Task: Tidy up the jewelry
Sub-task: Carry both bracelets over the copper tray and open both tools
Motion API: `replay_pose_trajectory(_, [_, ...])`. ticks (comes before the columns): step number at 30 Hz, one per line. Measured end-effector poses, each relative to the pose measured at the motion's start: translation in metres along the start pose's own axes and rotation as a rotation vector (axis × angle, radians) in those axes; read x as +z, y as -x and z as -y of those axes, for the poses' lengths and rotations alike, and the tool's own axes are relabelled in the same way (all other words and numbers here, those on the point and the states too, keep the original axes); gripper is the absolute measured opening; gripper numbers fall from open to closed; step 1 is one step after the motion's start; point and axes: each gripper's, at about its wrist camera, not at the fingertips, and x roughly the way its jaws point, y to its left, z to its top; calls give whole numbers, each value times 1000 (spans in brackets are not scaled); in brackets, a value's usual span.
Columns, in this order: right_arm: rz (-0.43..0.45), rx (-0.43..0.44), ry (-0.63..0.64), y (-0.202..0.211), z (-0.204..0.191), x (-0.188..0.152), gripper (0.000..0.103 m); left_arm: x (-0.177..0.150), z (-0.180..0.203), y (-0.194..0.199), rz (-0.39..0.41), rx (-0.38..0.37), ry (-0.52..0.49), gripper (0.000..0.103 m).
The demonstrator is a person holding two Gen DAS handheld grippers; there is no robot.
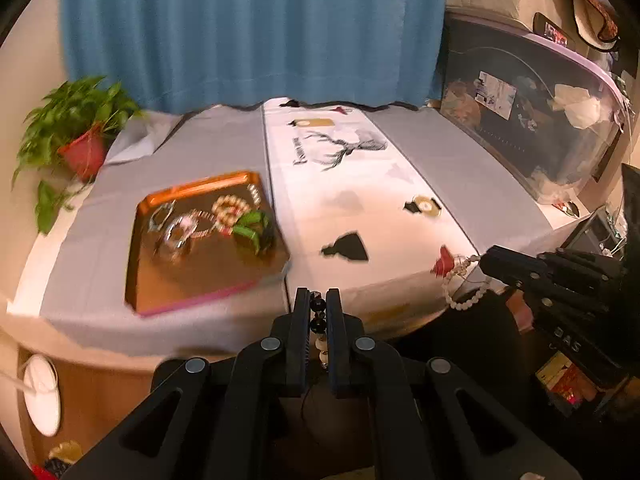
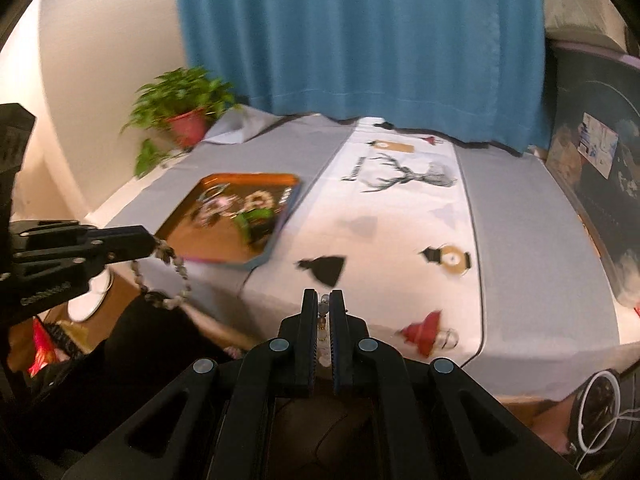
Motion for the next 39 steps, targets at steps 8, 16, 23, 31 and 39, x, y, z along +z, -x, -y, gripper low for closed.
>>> replay_pose_trajectory(8, [-47, 54, 46, 16, -44, -39, 6, -50, -10, 26, 6, 26, 43, 5])
replay_pose_trajectory(16, [-91, 82, 73, 19, -64, -57, 6, -69, -7, 36, 7, 8, 43, 6])
replay_pose_trajectory(23, [-97, 77, 102, 17, -74, -54, 6, -72, -8, 37, 13, 3, 52, 6])
replay_pose_trajectory(31, [-111, 56, 145, 3, -83, -39, 6, -61, -30, 34, 13, 5, 80, 6])
replay_pose_trajectory(39, [-96, 73, 188, -28, -99, 7, 6, -22, -79, 28, 66, 35, 133, 6])
